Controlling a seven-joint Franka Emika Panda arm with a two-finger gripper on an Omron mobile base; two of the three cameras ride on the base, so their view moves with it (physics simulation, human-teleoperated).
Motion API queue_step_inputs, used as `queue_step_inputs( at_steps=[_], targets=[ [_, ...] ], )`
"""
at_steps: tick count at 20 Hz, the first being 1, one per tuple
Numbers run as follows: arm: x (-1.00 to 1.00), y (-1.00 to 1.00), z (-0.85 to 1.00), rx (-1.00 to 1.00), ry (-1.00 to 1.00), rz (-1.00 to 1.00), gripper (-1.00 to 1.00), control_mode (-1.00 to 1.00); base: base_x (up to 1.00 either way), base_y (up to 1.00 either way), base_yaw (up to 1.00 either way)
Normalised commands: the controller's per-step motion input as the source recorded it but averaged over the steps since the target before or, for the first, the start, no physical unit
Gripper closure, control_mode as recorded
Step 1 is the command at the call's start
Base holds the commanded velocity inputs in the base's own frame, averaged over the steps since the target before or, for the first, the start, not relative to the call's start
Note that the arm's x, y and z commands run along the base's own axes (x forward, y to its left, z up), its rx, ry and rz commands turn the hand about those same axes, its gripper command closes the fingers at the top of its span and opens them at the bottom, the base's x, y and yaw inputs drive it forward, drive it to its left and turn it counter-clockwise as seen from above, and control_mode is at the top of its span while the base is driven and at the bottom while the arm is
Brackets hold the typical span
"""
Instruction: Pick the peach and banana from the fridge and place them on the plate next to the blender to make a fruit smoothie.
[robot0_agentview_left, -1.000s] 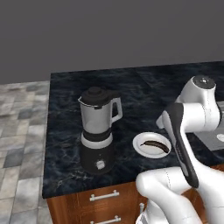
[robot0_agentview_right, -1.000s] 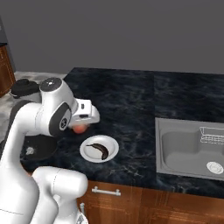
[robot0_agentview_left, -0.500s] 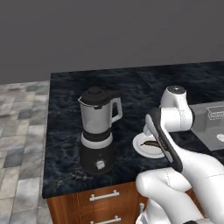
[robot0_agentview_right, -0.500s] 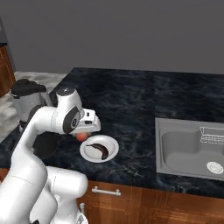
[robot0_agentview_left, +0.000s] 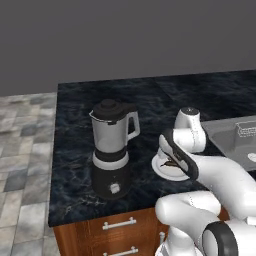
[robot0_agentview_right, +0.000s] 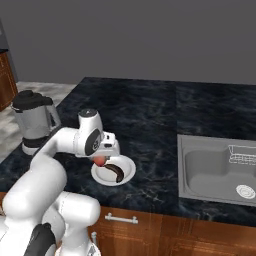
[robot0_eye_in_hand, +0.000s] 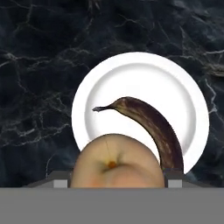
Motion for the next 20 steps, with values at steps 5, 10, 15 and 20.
queue_step_inputs(
  at_steps=[5, 10, 15, 20],
  targets=[
    [0.41, 0.1, -0.43, -0.02, 0.0, 0.0, -1.0, -1.0, 0.0, 0.0, 0.0],
    [0.31, 0.04, -0.33, -0.02, 0.0, 0.0, -1.0, -1.0, 0.0, 0.0, 0.0],
    [0.13, 0.0, -0.4, 0.0, 0.0, 0.0, -1.0, -1.0, 0.0, 0.0, 0.0],
    [-0.05, -0.15, 0.06, 0.03, -0.01, 0.0, -1.0, -1.0, 0.0, 0.0, 0.0]
  ],
)
